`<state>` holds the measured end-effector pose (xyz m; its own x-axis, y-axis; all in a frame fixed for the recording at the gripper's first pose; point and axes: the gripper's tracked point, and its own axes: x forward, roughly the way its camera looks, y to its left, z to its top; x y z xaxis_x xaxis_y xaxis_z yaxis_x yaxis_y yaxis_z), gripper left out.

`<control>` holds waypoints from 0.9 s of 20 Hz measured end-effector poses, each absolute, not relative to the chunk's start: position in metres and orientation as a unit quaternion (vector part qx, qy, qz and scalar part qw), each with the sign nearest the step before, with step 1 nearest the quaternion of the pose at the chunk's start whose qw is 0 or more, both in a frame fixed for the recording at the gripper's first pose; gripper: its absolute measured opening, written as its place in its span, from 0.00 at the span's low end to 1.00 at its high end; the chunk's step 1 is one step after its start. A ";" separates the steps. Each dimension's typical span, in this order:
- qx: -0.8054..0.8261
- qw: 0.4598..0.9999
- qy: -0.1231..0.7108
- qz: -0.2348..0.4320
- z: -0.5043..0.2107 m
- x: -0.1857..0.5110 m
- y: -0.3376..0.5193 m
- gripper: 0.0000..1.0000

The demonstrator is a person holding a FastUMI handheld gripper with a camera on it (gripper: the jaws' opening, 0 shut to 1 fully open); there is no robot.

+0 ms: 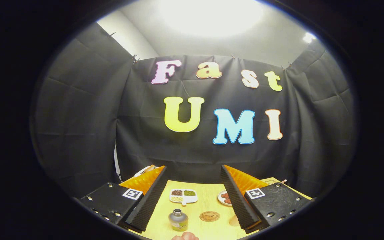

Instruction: Take the bottle from table, then pour the juice into the cup, finally place the bottle on the coaster

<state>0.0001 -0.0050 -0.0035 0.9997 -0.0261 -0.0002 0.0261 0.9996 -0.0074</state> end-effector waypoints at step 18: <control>-0.004 1.000 -0.002 -0.025 -0.008 -0.001 -0.010 0.97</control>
<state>-0.0009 -0.0097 -0.0083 0.9987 -0.0501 0.0045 0.0502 0.9987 -0.0074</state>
